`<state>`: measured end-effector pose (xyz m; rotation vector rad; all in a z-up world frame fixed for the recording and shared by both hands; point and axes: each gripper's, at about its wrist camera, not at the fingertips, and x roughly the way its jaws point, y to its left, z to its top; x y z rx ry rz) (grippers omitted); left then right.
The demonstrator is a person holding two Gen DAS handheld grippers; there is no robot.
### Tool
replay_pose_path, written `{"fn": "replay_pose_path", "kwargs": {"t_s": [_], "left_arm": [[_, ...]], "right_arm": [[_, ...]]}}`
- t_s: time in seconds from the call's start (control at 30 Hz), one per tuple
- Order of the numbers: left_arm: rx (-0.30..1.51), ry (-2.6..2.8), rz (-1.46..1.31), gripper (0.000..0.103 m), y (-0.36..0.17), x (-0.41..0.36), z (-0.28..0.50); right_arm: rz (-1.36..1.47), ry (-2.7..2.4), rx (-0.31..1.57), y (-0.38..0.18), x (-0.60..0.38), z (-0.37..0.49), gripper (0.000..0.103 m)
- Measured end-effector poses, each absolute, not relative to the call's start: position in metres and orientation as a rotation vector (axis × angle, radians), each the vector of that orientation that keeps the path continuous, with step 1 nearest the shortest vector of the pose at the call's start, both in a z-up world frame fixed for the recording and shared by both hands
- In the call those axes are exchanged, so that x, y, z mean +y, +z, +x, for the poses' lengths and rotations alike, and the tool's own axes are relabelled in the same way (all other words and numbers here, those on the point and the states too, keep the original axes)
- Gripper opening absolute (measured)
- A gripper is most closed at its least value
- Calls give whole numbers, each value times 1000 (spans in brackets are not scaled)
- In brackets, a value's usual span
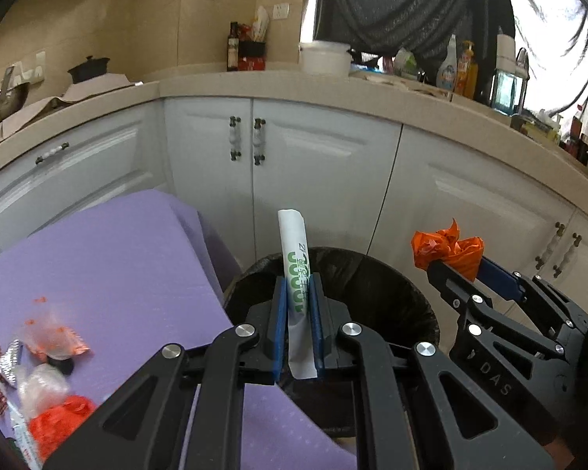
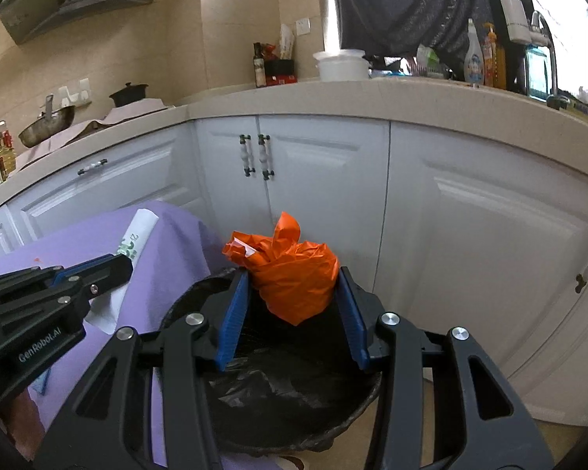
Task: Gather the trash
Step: 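Carry both items over the black bin and open both grippers, then move both tools back over the table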
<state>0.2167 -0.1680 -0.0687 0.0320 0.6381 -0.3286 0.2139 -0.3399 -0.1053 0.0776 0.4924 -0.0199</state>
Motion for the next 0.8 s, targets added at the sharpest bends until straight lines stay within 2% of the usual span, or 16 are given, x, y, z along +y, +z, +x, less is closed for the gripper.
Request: {"fn": "replay_pose_path", "kwargs": {"t_s": [0.13, 0.17, 0.2, 0.27, 0.3, 0.57, 0.8], "left_arm": [[691, -331, 30, 14, -81, -175, 228], [703, -325, 29, 22, -84, -177, 231], [715, -324, 26, 34, -86, -178, 232], [726, -323, 13, 48, -89, -178, 235], [723, -319, 13, 51, -89, -177, 234], [654, -284, 28, 63, -75, -157, 211], [603, -196, 2, 66, -63, -103, 161]], "right_arm": [[81, -36, 510, -116, -345, 226, 45], [83, -39, 518, -119, -346, 229, 48], [87, -40, 532, -123, -347, 233, 56], [97, -46, 548, -128, -350, 239, 59], [100, -49, 559, -131, -351, 241, 59], [117, -42, 544, -123, -339, 223, 60], [130, 32, 510, -108, -300, 185, 60]]}}
